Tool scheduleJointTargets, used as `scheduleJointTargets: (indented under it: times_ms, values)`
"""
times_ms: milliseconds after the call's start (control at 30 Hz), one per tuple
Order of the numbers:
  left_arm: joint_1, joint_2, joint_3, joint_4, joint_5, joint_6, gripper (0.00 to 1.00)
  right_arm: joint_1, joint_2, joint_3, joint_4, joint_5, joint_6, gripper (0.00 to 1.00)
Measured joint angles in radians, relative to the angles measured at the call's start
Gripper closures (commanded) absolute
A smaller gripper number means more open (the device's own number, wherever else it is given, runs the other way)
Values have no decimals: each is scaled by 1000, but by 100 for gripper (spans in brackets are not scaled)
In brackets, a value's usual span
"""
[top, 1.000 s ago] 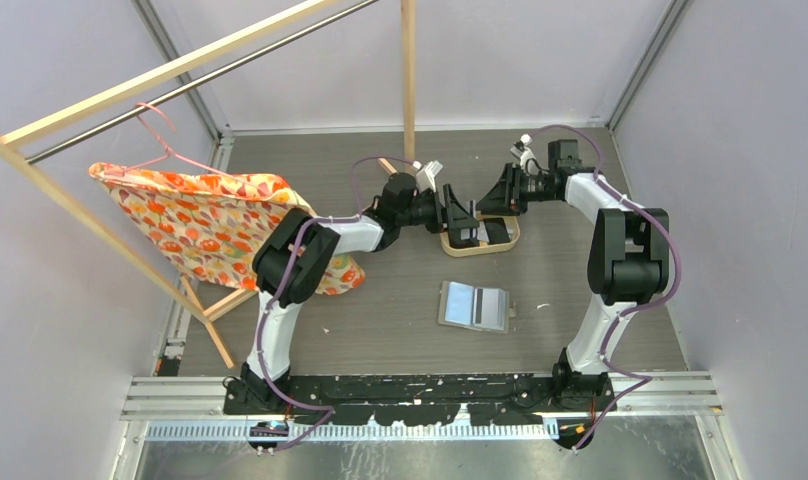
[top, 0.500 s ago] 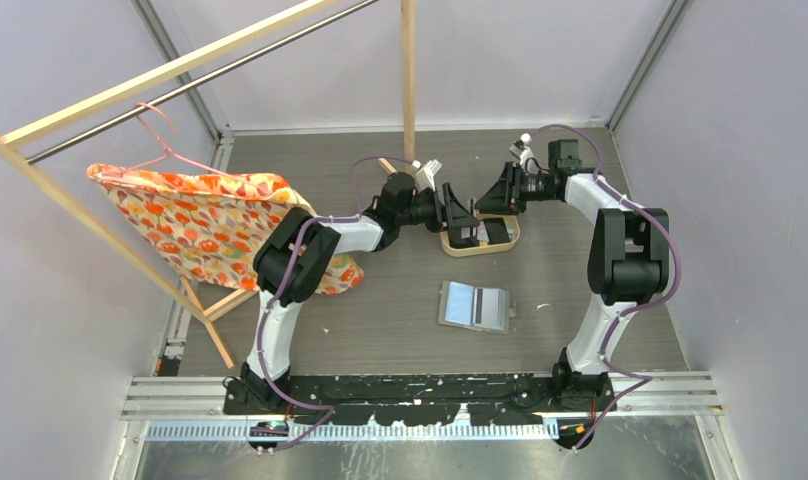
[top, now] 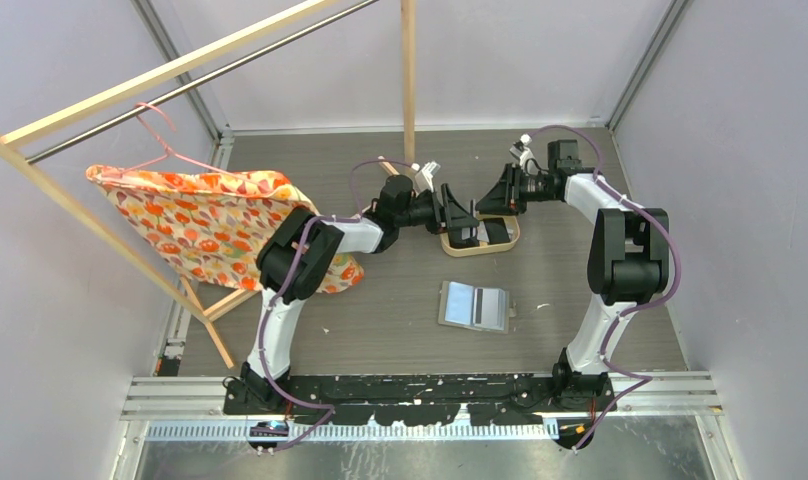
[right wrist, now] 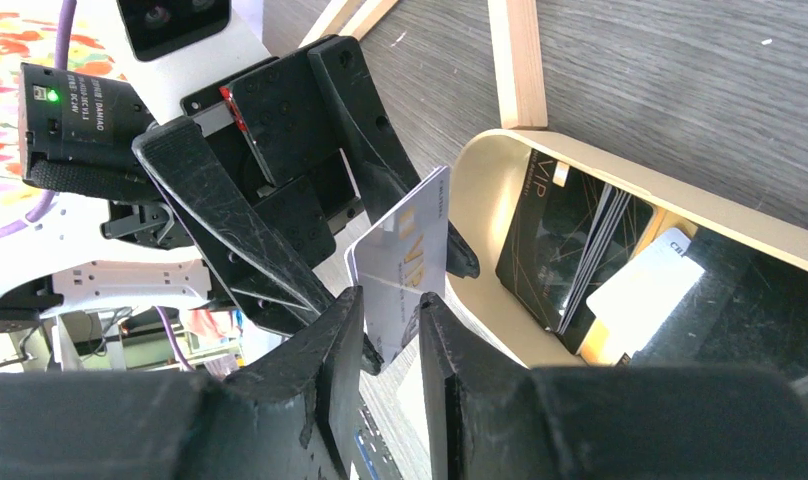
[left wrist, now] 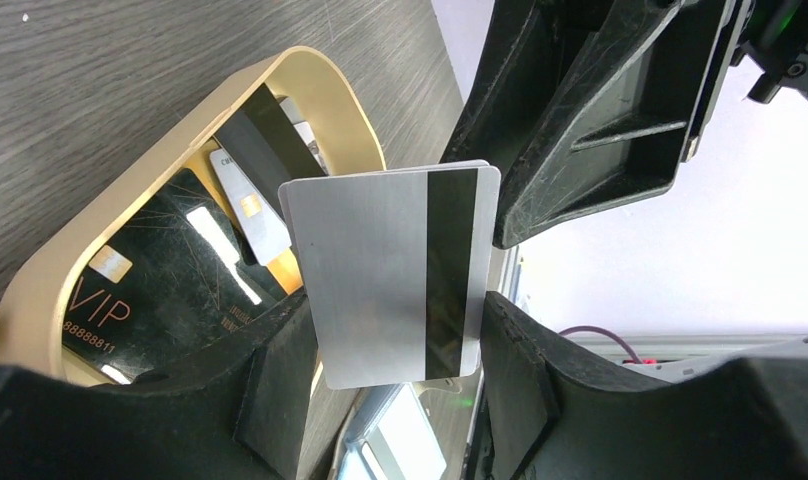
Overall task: Put the credit cards into the card holder
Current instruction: Pick up the credit card from the storage box.
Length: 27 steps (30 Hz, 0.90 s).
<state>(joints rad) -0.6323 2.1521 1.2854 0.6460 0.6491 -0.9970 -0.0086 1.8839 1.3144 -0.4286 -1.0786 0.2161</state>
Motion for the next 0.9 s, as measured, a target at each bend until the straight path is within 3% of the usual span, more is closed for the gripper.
scheduleJointTargets:
  times_ms: [333, 900]
  values:
    - [7, 19, -4, 82, 26, -54, 42, 0, 0, 0, -19, 35, -3, 68]
    - [16, 46, -4, 172, 57, -122, 43, -13, -7, -51, 151, -90, 115, 44]
